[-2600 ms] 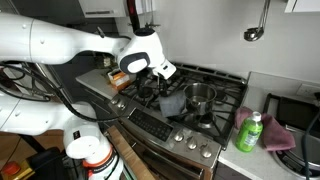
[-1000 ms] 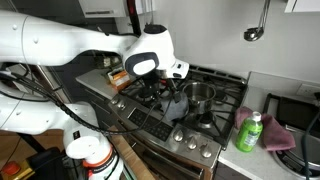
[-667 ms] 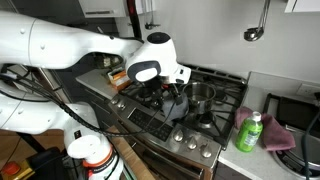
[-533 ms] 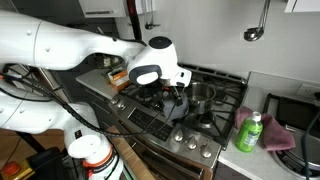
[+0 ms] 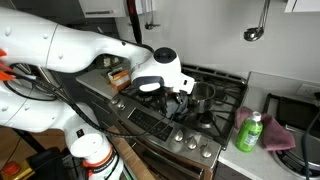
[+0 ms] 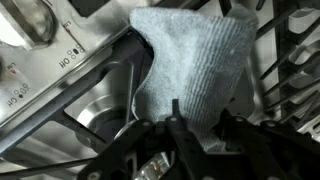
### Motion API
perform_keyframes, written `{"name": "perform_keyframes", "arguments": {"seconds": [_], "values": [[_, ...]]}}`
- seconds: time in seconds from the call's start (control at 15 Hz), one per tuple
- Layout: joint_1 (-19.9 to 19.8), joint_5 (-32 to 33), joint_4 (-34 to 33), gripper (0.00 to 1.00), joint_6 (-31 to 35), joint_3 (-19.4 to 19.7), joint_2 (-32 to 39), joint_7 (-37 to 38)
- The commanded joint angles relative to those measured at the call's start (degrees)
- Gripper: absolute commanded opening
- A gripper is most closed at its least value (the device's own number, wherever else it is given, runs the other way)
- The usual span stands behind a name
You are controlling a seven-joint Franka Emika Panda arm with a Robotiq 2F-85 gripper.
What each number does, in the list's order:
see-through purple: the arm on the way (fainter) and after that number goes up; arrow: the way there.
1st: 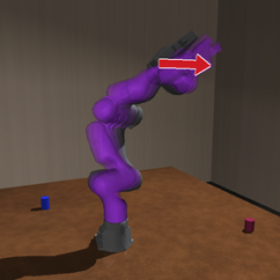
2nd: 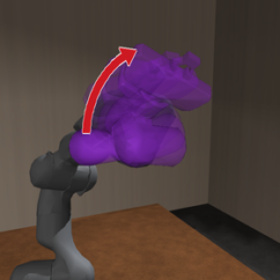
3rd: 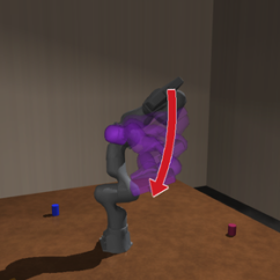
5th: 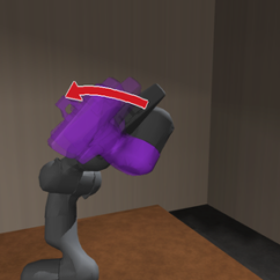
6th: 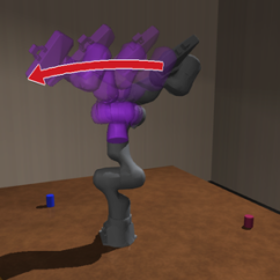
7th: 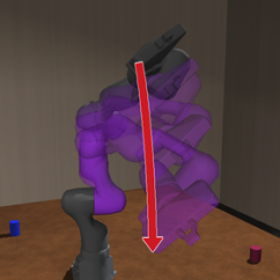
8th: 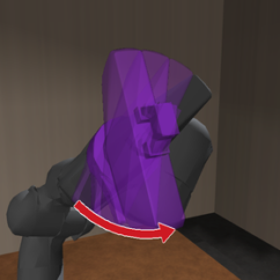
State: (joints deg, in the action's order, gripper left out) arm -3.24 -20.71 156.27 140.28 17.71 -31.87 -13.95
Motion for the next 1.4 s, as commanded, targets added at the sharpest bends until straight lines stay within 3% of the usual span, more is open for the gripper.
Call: {"name": "perform_keyframes", "arguments": {"seconds": [0.0,0.33,0.67,1.07,1.33], "values": [[3.05,-5.49,0.82,0.08,2.23,3.16,0.16,-4.98],[4.98,-9.67,0.68,0.0,0.94,4.18,-0.38,-9.24],[5.64,-10.55,0.89,0.0,0.37,3.84,-0.33,-10.23],[5.56,-10.08,2.17,0.0,4.49,-2.4,-1.76,-3.24],[7.82,-11.23,1.08,0.0,8.49,-5.71,0.8,2.72]]}}
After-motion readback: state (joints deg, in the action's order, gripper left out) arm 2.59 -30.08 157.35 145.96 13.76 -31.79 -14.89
